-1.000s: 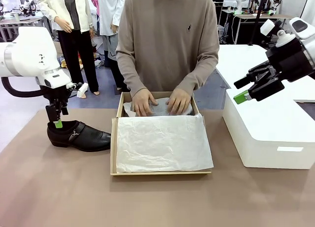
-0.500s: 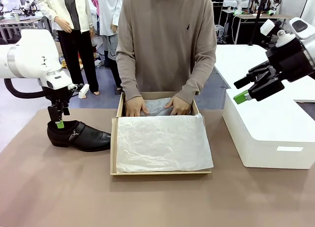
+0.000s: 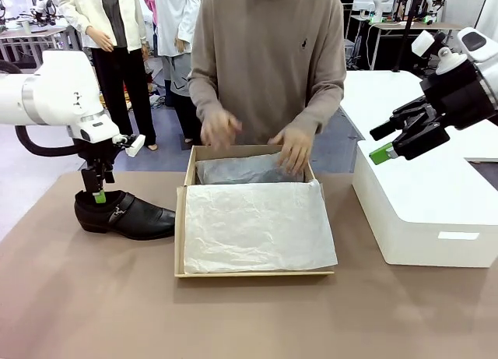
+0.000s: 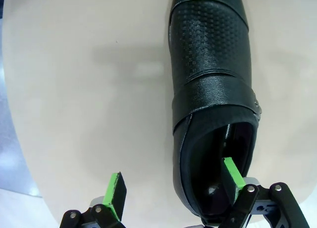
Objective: Pack the shoes into the box.
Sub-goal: Place the other shoe of the Shoes into the Shoes Box.
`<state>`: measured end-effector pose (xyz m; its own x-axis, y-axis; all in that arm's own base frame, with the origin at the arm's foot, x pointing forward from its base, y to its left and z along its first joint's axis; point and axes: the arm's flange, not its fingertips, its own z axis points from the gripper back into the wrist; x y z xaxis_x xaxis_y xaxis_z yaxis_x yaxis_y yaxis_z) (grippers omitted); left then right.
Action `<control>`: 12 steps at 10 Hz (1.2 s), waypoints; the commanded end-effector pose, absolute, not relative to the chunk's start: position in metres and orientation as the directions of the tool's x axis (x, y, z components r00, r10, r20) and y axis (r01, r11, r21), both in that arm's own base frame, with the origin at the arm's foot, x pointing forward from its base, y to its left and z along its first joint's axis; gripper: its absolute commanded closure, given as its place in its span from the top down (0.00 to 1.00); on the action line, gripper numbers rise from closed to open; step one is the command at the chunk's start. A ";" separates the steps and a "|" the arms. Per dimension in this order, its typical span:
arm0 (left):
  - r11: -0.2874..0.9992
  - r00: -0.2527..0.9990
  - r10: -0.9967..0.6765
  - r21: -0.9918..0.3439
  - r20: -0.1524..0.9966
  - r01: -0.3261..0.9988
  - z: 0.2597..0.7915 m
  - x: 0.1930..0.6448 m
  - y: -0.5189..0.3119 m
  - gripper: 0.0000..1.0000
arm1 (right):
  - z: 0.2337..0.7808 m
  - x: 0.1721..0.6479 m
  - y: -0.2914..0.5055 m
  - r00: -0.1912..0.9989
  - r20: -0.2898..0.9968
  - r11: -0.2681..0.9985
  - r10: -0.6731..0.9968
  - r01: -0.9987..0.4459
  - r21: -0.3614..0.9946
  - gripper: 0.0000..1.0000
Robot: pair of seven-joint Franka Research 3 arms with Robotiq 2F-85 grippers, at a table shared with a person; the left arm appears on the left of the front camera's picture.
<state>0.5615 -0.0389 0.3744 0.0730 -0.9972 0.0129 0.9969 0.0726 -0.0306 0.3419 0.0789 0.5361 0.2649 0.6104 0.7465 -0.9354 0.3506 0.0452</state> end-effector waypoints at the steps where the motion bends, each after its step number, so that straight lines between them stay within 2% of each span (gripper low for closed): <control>1: 0.076 0.076 -0.997 -0.028 -0.008 0.997 0.372 0.565 -0.038 1.00 | 0.535 0.345 0.080 0.236 0.769 0.329 0.594 -0.944 0.035 1.00; 11: 0.049 0.049 -0.999 -0.091 0.005 0.995 0.348 0.562 -0.039 1.00 | 0.535 0.345 0.080 0.236 0.769 0.329 0.594 -0.944 0.035 1.00; 12: 0.049 0.049 -0.999 -0.091 0.001 0.995 0.347 0.563 -0.039 0.81 | 0.535 0.345 0.080 0.236 0.769 0.329 0.594 -0.944 0.035 1.00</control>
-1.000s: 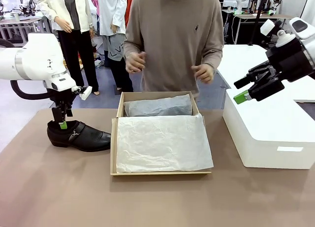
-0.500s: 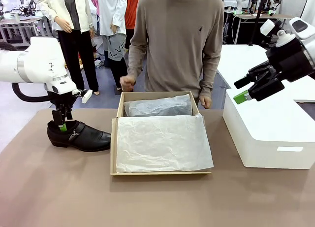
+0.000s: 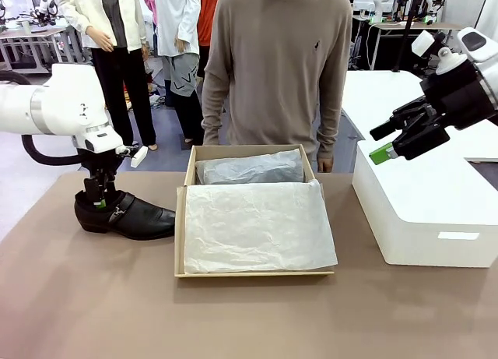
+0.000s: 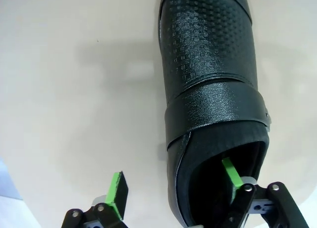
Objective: Pack the shoes into the box.
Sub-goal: Place the other shoe of the Shoes into the Shoes Box.
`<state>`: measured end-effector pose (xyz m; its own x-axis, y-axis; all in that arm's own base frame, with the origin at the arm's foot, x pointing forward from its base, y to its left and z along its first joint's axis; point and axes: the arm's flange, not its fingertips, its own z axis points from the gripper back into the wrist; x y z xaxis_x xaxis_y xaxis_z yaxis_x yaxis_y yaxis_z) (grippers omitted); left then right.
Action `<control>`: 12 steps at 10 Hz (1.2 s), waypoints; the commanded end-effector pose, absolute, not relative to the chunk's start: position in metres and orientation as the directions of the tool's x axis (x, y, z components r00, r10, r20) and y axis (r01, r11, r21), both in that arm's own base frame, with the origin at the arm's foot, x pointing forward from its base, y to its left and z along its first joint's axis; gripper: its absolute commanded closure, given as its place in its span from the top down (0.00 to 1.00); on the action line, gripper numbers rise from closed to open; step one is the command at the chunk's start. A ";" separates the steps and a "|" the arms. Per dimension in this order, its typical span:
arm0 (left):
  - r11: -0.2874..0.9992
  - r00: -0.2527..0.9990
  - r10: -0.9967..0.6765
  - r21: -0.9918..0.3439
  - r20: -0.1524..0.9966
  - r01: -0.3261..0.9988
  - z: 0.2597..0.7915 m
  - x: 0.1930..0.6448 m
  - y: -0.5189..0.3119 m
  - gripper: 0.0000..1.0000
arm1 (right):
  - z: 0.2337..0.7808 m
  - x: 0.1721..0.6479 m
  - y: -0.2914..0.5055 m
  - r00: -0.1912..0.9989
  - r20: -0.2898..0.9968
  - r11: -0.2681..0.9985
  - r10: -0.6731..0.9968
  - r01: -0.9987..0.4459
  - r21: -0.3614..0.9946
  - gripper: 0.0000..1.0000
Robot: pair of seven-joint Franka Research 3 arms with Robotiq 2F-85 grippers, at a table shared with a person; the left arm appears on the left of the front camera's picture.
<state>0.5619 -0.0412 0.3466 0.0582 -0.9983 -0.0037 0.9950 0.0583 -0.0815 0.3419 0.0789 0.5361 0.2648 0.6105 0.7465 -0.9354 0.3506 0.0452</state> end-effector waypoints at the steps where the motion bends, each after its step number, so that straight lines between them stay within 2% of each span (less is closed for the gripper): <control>1: 0.048 0.049 -0.999 -0.094 0.004 0.994 0.348 0.562 -0.039 0.62 | 0.535 0.345 0.080 0.236 0.769 0.329 0.594 -0.944 0.035 1.00; 4: 0.053 0.053 -0.999 -0.093 0.003 0.994 0.349 0.561 -0.038 0.05 | 0.535 0.345 0.080 0.236 0.769 0.329 0.594 -0.944 0.035 1.00; 5: 0.053 0.053 -0.999 -0.093 0.000 0.994 0.349 0.560 -0.038 0.00 | 0.535 0.345 0.080 0.236 0.769 0.329 0.594 -0.944 0.035 1.00; 12: 0.062 0.060 -0.998 -0.085 -0.025 0.994 0.356 0.552 -0.038 0.00 | 0.535 0.345 0.080 0.236 0.769 0.329 0.594 -0.944 0.035 1.00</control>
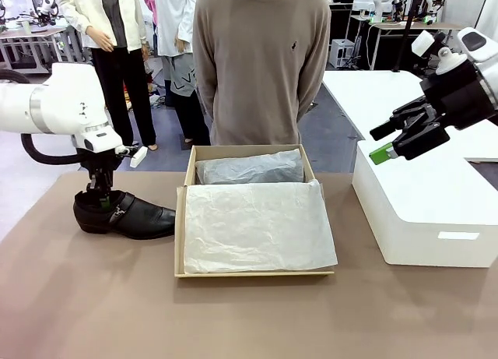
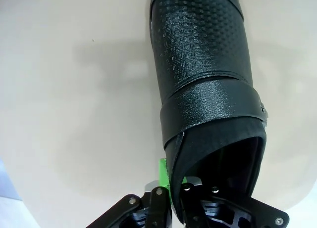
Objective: Pack the shoes into the box.
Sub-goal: Place the other shoe of the Shoes into the Shoes Box.
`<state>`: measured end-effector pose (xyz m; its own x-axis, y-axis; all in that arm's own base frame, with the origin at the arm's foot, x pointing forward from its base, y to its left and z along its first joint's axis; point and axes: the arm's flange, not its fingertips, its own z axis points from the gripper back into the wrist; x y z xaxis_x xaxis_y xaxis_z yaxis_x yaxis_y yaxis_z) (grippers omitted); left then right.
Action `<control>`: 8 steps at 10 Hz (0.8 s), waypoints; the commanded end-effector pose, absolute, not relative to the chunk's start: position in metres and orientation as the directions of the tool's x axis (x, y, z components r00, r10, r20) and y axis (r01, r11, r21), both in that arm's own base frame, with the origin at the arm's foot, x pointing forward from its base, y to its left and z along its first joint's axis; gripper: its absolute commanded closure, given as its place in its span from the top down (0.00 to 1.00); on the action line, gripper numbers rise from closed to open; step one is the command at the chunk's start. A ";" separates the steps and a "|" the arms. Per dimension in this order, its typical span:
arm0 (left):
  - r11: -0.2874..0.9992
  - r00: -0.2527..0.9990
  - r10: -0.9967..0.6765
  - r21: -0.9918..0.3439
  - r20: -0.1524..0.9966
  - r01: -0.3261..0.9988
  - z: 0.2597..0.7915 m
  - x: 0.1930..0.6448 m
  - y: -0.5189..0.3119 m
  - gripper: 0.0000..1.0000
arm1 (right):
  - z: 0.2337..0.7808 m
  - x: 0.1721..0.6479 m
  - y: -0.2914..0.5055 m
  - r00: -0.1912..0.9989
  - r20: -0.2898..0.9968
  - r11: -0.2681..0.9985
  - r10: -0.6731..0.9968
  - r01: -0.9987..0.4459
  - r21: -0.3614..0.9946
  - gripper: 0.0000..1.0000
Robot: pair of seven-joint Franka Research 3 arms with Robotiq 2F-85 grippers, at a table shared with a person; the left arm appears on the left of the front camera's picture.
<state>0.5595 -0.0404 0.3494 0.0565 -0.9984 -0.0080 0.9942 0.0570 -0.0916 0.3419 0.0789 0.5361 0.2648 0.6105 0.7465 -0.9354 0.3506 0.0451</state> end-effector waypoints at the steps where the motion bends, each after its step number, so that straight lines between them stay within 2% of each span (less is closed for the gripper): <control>1: 0.066 0.065 -0.998 -0.073 -0.015 0.995 0.359 0.552 -0.037 0.00 | 0.535 0.345 0.080 0.236 0.769 0.329 0.594 -0.944 0.035 1.00; 5: 0.256 0.255 -0.965 -0.006 -0.058 0.967 0.425 0.568 -0.017 0.00 | 0.535 0.345 0.080 0.236 0.769 0.329 0.594 -0.944 0.035 1.00; 8: 0.502 0.497 -0.861 -0.025 -0.105 0.865 0.469 0.576 -0.009 0.00 | 0.535 0.345 0.080 0.236 0.769 0.329 0.594 -0.944 0.035 1.00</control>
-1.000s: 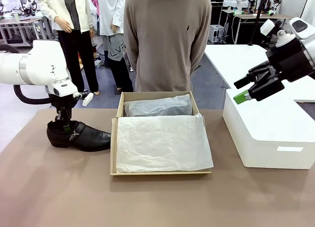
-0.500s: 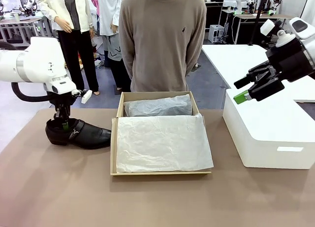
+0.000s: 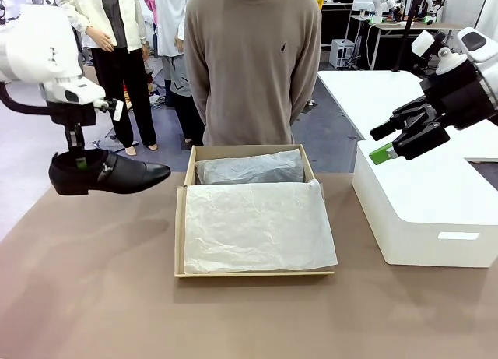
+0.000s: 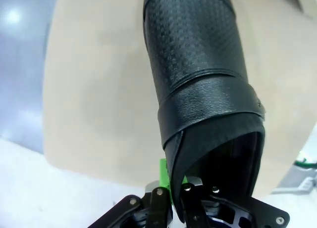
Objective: Pack the shoes into the box.
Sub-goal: Place the other shoe of the Shoes into the Shoes Box.
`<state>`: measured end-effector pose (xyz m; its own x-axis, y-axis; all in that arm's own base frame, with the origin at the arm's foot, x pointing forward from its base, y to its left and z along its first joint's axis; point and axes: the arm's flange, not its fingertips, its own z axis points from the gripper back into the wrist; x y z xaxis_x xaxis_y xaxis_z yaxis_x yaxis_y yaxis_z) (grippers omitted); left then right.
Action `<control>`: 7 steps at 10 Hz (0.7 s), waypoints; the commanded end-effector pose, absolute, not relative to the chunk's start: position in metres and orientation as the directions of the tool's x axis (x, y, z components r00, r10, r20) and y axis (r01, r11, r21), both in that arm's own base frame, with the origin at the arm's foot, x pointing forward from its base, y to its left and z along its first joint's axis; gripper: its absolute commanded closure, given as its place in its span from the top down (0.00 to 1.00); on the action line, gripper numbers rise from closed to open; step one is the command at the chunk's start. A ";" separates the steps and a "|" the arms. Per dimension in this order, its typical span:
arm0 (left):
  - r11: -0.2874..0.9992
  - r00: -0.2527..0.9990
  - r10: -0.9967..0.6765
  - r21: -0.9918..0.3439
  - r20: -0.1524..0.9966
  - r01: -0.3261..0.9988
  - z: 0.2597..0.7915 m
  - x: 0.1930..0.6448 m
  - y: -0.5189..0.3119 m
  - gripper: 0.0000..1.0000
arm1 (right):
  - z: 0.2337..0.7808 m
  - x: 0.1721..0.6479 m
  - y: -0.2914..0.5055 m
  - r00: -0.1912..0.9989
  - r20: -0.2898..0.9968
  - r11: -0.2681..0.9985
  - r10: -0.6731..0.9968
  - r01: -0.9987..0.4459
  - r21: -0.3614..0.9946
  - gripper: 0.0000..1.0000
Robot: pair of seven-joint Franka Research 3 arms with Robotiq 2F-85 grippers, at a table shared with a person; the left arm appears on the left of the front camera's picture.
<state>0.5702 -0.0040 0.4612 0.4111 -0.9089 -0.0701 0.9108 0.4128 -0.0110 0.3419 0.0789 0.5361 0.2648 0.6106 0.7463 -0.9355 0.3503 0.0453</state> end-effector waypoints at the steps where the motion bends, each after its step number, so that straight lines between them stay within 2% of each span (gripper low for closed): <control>1: 0.586 0.580 -0.808 -0.042 -0.098 0.809 0.478 0.575 -0.007 0.00 | 0.535 0.345 0.080 0.236 0.769 0.329 0.594 -0.944 0.035 1.00; 4: 0.714 0.708 -0.700 -0.073 -0.094 0.696 0.503 0.566 -0.006 0.00 | 0.535 0.345 0.080 0.236 0.769 0.329 0.594 -0.944 0.035 1.00; 7: 0.679 0.672 -0.733 -0.058 -0.107 0.732 0.491 0.567 -0.004 0.00 | 0.535 0.345 0.080 0.236 0.769 0.329 0.594 -0.944 0.035 1.00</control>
<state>0.5656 -0.0058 0.4926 0.6850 -0.7198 -0.1122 0.7183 0.6930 -0.0605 0.3419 0.0789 0.5360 0.2649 0.6107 0.7463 -0.9356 0.3502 0.0456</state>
